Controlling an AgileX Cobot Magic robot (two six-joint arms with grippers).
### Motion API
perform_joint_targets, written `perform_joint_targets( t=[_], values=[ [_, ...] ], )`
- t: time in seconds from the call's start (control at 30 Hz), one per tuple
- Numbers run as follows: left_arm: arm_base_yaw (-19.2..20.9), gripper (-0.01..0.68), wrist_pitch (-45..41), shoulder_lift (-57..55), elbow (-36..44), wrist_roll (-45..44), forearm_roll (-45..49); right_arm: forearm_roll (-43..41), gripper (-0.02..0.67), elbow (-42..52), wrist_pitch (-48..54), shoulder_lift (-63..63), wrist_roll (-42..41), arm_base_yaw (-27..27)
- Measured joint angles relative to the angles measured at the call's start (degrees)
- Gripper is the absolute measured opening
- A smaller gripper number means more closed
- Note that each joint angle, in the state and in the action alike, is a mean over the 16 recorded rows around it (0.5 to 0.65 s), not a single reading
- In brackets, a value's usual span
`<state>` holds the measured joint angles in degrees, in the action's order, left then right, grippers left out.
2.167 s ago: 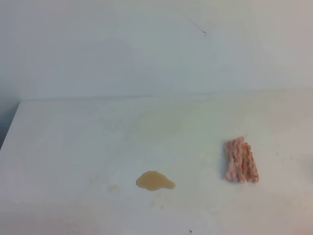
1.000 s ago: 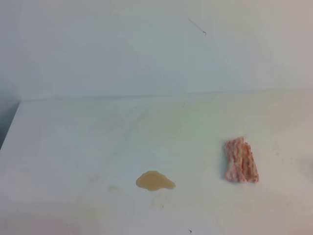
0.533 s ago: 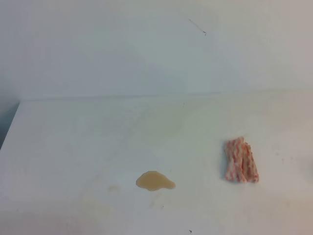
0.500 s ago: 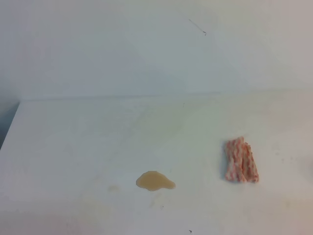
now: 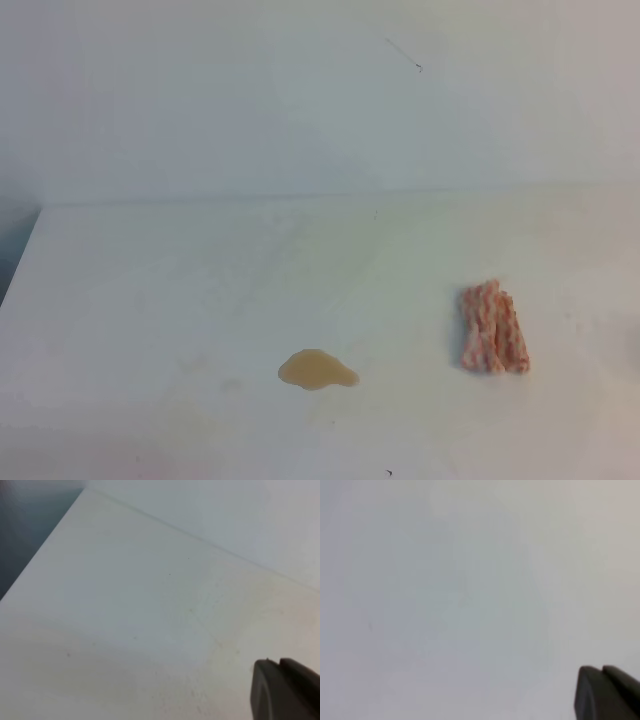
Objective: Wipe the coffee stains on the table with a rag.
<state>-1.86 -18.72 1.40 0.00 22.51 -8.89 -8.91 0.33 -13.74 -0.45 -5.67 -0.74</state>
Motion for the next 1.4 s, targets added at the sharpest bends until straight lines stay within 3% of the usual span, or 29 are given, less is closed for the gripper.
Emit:
perform_joint_targets(
  t=[0.27, 0.5, 1.03, 1.4],
  values=[
    [0.0, -0.001, 0.0, -0.1, 0.0, 0.0, 0.0, 0.6, -0.004, 0.3, -28.5, -0.3, 4.5, 0.0],
    [0.0, -0.001, 0.0, -0.1, 0.0, 0.0, 0.0, 1.4, -0.004, 0.0, -39.5, 0.0, 8.3, 0.0],
    [0.0, -0.001, 0.0, -0.4, 0.0, 0.0, 0.0, 4.6, -0.004, -1.6, -41.7, 0.3, 11.2, 0.0],
    [0.0, -0.001, 0.0, -0.1, 0.0, 0.0, 0.0, 9.3, -0.004, -16.3, -30.5, 6.3, 14.6, 0.0]
  ],
)
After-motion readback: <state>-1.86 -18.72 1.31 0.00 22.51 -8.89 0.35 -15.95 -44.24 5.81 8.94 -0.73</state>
